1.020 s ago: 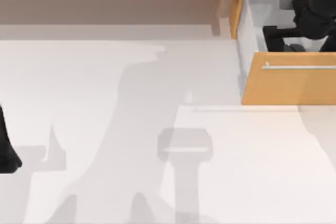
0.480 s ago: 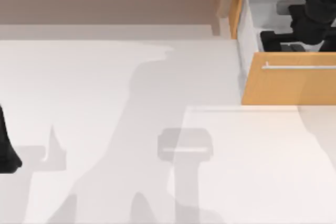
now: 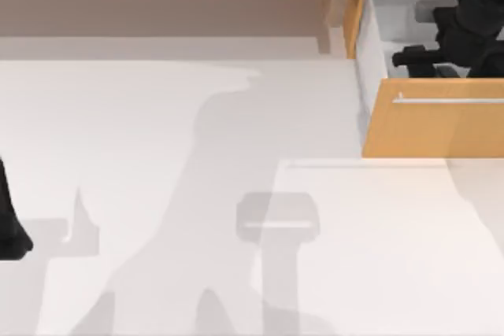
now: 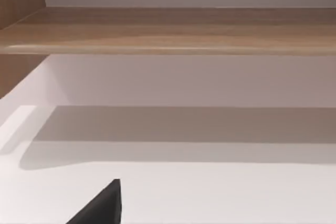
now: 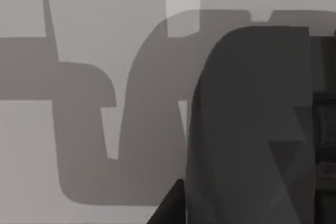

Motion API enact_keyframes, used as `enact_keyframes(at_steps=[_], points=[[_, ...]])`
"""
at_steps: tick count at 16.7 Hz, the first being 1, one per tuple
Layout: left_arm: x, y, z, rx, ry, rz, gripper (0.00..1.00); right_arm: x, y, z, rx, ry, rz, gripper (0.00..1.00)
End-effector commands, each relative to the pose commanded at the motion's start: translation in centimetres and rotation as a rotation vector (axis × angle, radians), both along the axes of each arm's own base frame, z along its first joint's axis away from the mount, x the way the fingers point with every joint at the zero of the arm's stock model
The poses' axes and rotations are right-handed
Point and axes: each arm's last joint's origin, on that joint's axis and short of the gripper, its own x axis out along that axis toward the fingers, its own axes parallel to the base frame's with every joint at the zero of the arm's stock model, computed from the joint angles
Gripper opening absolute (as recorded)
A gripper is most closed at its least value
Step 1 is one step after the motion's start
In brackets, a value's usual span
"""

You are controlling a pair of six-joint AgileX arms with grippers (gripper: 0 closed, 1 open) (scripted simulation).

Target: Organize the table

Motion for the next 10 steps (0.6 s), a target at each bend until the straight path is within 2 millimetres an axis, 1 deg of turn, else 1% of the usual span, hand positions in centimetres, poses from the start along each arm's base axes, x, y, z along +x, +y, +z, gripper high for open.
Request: enact_keyframes(at_steps=[5,6,10], points=[[0.00,0.00,0.00,0.000,0.000,0.000,1.00,0.00,0.00,0.00,0.000,0.000,0.000,0.02],[0.00,0.00,0.00,0.000,0.000,0.000,1.00,0.00,0.00,0.00,0.000,0.000,0.000,0.00],[0.00,0.00,0.00,0.000,0.000,0.000,1.00,0.00,0.00,0.00,0.000,0.000,0.000,0.00]])
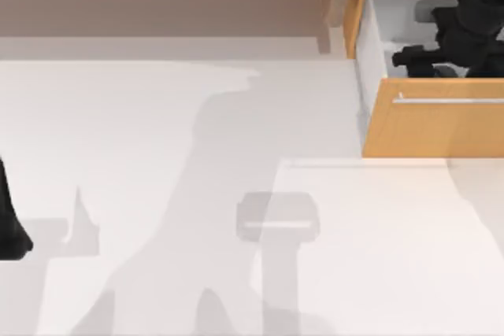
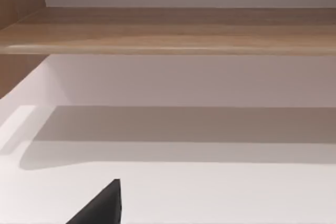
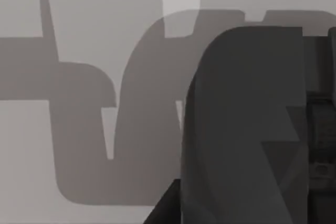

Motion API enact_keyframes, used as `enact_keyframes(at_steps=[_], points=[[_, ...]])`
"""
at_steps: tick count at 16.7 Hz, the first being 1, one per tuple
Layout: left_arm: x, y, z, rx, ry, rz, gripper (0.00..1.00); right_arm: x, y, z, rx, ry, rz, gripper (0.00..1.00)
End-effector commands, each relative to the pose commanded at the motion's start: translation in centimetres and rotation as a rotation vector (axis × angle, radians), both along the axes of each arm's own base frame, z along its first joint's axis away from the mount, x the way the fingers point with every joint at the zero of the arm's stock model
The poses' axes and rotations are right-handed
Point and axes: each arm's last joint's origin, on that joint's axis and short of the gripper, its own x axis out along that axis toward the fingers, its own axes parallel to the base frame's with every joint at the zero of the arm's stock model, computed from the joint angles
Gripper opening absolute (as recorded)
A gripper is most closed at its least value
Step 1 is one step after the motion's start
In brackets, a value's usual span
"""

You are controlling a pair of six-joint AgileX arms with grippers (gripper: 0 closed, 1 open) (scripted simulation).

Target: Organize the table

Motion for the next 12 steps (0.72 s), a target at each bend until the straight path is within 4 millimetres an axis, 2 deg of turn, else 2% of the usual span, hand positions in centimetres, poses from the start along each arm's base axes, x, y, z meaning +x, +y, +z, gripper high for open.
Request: enact_keyframes(at_steps=[6,12], points=[[0.0,0.0,0.0,0.000,0.000,0.000,1.00,0.0,-0.1,0.5,0.001,-0.009,-0.001,0.00],[0.0,0.0,0.0,0.000,0.000,0.000,1.00,-1.4,0.0,5.1,0.017,-0.085,0.065,0.00]])
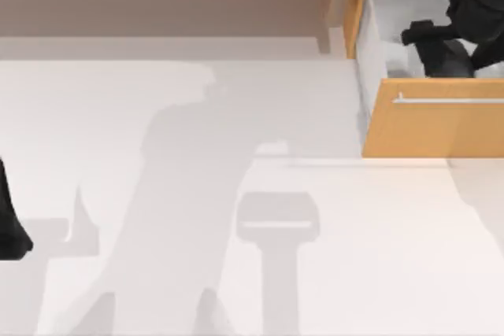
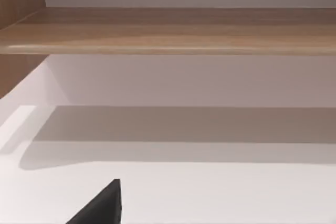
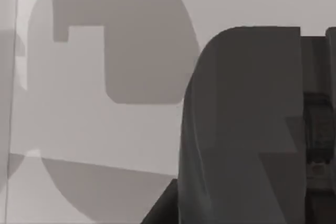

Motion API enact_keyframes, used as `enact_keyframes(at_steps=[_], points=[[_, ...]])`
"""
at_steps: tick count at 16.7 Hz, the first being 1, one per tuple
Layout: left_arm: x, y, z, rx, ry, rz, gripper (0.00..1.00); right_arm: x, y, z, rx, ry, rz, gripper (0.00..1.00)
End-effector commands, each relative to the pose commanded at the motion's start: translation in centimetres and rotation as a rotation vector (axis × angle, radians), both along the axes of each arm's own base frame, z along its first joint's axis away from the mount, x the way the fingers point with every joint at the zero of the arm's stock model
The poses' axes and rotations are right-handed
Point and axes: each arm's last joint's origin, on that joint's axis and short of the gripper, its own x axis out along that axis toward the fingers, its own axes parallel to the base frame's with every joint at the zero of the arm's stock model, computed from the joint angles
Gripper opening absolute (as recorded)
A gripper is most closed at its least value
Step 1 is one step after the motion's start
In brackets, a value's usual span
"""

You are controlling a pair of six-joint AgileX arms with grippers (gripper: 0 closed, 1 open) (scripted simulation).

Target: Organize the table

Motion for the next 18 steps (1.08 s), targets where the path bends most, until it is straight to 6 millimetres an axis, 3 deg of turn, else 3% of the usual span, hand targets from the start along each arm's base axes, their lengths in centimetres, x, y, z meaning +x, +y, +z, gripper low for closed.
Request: enact_keyframes(at_steps=[5,10,14,18], points=[[0.0,0.0,0.0,0.000,0.000,0.000,1.00,-1.5,-2.1,5.1,0.014,-0.133,0.036,0.00],[0.0,0.0,0.0,0.000,0.000,0.000,1.00,-3.4,-7.5,8.4,-0.009,-0.240,0.003,0.00],[0.0,0.0,0.0,0.000,0.000,0.000,1.00,-5.4,-12.7,8.7,-0.048,-0.263,-0.052,0.00],[0.0,0.0,0.0,0.000,0.000,0.000,1.00,-7.9,-17.5,7.2,-0.081,-0.228,-0.106,0.00]])
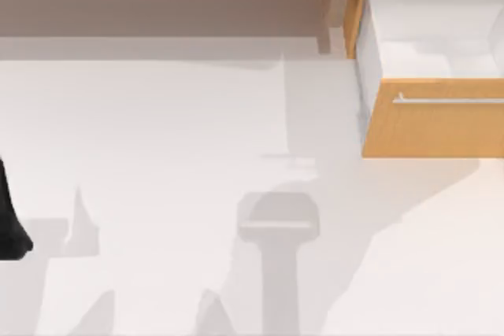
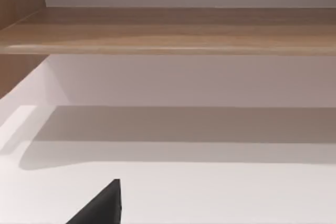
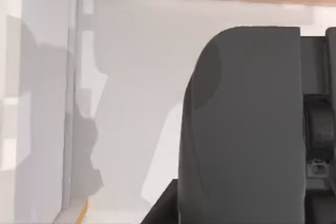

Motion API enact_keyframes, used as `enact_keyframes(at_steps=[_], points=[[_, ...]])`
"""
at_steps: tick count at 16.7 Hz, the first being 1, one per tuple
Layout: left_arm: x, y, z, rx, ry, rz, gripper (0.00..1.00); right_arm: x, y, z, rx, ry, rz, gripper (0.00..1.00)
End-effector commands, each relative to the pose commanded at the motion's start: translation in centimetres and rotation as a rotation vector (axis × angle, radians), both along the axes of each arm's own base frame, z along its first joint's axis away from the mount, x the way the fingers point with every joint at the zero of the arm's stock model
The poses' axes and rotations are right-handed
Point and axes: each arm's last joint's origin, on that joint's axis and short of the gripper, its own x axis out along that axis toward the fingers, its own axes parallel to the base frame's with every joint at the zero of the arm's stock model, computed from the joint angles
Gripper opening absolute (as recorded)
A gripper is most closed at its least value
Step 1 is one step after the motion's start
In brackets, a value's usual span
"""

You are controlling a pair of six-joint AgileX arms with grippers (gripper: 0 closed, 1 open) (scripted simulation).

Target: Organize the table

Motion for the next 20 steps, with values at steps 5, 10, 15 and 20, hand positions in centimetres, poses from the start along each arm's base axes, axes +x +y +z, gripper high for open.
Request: enact_keyframes(at_steps=[5,10,15,20], points=[[0.0,0.0,0.0,0.000,0.000,0.000,1.00,-3.6,-4.1,-3.6,0.000,0.097,-0.044,0.00],[0.0,0.0,0.0,0.000,0.000,0.000,1.00,-7.2,-5.9,-7.5,0.033,0.207,-0.052,0.00],[0.0,0.0,0.0,0.000,0.000,0.000,1.00,-9.8,-6.2,-10.3,0.070,0.289,-0.041,0.00],[0.0,0.0,0.0,0.000,0.000,0.000,1.00,-10.4,-6.1,-11.0,0.081,0.308,-0.036,0.00]])
